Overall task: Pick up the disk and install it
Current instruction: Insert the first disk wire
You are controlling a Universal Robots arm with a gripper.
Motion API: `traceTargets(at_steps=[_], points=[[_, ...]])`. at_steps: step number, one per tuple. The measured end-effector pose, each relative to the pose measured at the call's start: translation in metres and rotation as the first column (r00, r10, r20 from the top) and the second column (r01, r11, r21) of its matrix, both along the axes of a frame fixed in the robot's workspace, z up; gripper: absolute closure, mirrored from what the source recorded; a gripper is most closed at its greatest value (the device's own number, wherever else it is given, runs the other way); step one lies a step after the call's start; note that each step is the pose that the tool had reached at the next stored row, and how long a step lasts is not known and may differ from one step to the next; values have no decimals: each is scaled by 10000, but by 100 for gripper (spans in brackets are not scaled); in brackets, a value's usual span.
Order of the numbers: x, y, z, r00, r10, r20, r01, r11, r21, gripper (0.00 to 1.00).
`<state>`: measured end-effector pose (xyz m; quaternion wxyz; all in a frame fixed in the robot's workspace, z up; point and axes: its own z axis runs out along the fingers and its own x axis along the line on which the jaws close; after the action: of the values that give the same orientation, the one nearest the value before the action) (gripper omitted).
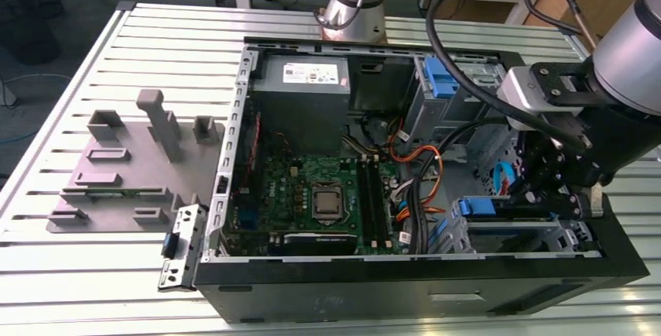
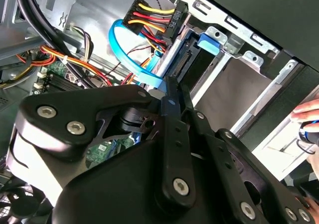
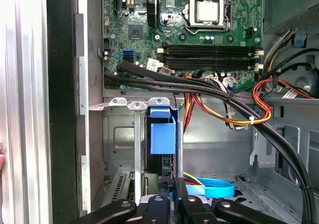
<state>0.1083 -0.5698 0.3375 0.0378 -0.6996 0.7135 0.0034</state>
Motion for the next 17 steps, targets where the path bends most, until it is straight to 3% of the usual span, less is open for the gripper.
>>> traceTargets(at_steps=[17], points=[[-8,6,-22,9999,157,11,-157,9999,2,84]])
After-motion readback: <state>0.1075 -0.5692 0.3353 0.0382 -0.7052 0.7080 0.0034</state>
